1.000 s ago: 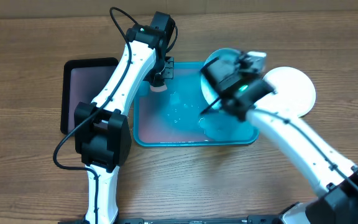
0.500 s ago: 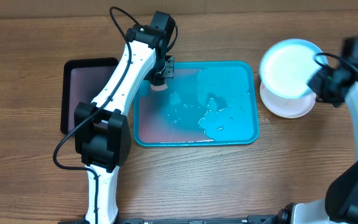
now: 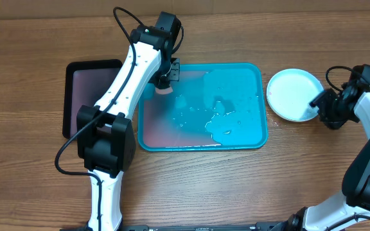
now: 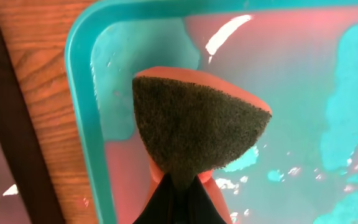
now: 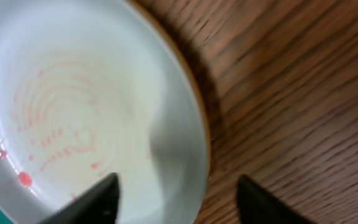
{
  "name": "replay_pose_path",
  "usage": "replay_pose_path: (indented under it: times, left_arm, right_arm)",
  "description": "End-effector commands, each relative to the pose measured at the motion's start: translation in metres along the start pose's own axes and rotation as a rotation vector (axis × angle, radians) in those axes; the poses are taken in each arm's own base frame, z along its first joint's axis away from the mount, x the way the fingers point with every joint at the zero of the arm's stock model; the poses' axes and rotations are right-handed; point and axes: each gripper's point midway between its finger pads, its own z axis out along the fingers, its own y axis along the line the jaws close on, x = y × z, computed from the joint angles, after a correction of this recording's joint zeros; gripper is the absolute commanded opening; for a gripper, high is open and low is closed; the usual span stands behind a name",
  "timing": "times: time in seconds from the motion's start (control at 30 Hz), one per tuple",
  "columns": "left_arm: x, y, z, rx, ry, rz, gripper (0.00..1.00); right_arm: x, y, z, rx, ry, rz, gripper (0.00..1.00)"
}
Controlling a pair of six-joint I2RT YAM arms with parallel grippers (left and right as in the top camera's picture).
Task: Clean dirty plates on tray and stack at the side
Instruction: 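Carry the blue plate right and stack it on the white plate, then move the left gripper left and drop the sponge on the dark tray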
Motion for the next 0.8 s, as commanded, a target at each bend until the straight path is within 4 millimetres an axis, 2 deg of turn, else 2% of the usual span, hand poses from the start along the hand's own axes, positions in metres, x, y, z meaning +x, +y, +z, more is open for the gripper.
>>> replay_pose_path:
  times: [0.0,0.1,0.2,0.27,0.33,0.4,0.57,0.67,0.77]
  left_arm:
    - [-0.006,0.023,-0.016,-0.05,-0.017,-0.033,0.04]
    - [-0.013,0.046,-0.044,-0.067,-0.051,-0.076,0.04]
    - [-0.012,0.073,-0.069,-0.078,-0.068,-0.146,0.04]
    - [-0.006,0.092,-0.078,-0.088,-0.058,-0.2,0.04]
    - [0.002,0.112,-0.08,-0.104,-0.023,-0.241,0.04]
    - [0.01,0.128,-0.077,-0.121,0.016,-0.272,0.04]
    - [0.025,0.164,-0.051,-0.167,0.088,-0.338,0.04]
    - [0.032,0.194,-0.028,-0.249,0.1,-0.362,0.04]
    - [0.04,0.211,0.001,-0.261,0.112,-0.354,0.04]
  right_arm:
    - [-0.011,0.037,-0.026,-0.134,0.004,-0.037,0.73]
    - [-0.02,0.059,-0.055,-0.171,-0.021,-0.067,0.76]
    - [-0.024,0.083,-0.083,-0.202,-0.061,-0.126,0.85]
    - [-0.022,0.102,-0.096,-0.226,-0.088,-0.181,0.97]
    - [-0.015,0.118,-0.102,-0.248,-0.103,-0.235,1.0]
    - [-0.007,0.13,-0.1,-0.255,-0.101,-0.274,1.0]
    - [0.007,0.144,-0.091,-0.22,-0.101,-0.336,1.0]
    - [0.015,0.15,-0.089,-0.218,-0.096,-0.367,1.0]
    - [0.019,0.153,-0.089,-0.216,-0.091,-0.397,1.0]
